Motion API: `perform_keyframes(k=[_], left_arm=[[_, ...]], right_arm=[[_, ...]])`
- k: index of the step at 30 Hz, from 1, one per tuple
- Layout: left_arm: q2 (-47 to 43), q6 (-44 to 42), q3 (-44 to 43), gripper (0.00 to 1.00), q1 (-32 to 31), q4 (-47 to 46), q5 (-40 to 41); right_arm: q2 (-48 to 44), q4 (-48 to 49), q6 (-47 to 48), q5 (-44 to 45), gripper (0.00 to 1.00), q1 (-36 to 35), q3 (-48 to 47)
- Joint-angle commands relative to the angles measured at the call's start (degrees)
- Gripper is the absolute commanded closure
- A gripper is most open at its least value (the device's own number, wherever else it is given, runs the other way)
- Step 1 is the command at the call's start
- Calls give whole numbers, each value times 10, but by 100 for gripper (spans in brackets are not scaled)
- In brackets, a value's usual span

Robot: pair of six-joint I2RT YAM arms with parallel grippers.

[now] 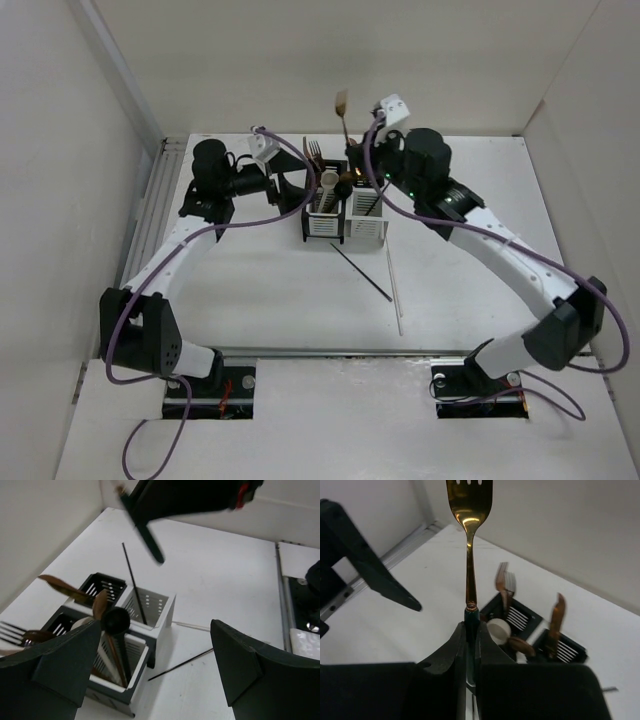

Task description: Sort the eating utensils into containers

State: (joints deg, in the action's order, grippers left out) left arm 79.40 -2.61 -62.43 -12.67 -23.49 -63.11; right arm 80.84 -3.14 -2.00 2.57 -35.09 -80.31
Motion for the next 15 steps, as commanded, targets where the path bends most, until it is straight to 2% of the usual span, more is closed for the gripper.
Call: perform_keyframes(k=[1,6,11,15], left_arm=[[4,32,-32,11,-13,-36,-61],[10,69,-37,11,-24,-63,-55],[16,121,-31,11,-24,-118,9],[22,173,-20,25,-24,-176,17]], right_arm=[[30,98,11,-145,100,-14,-59],[62,145,-9,-215,100,-31,-77],[62,184,-26,-233,100,-42,-63],[62,211,-45,-247,100,-42,-34]])
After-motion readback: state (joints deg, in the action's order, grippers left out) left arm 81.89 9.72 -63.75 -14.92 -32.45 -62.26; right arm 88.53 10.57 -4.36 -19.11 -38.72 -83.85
